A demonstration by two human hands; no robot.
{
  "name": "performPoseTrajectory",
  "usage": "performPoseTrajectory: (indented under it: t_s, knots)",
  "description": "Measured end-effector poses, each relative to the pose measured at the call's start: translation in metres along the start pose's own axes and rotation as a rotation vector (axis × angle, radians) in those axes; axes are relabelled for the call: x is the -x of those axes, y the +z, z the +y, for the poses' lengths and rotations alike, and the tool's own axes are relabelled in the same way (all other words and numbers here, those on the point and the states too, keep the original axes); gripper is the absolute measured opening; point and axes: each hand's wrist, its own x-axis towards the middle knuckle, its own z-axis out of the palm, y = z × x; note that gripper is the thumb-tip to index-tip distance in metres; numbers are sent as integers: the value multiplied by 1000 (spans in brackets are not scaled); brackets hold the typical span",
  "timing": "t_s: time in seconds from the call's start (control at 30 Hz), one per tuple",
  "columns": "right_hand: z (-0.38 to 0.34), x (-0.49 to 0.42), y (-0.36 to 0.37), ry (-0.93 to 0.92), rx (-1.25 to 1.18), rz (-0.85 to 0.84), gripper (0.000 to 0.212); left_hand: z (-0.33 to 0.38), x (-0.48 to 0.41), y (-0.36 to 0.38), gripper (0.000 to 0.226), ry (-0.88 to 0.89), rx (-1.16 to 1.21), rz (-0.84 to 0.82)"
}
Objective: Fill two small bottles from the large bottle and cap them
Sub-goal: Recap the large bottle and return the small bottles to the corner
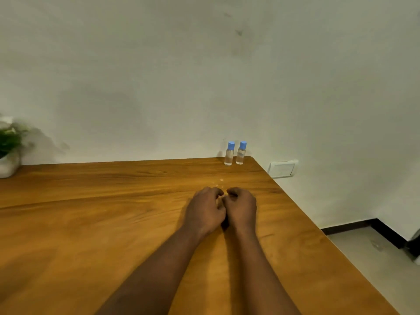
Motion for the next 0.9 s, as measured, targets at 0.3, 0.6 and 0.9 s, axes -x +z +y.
performPoseTrajectory:
  t_s: [0.3,0.6,0.9]
  knots:
    - [-21,119,-29,35,-93,-16,31,9,114,-41,37,-5,-44,89]
    - [-57,221,-19,24,-213,9,28,-14,201,-86,35,-38,-55,282]
    - [-118,302,30,-113,-202,-6,26,-61,270,-150,31,-146,-123,476]
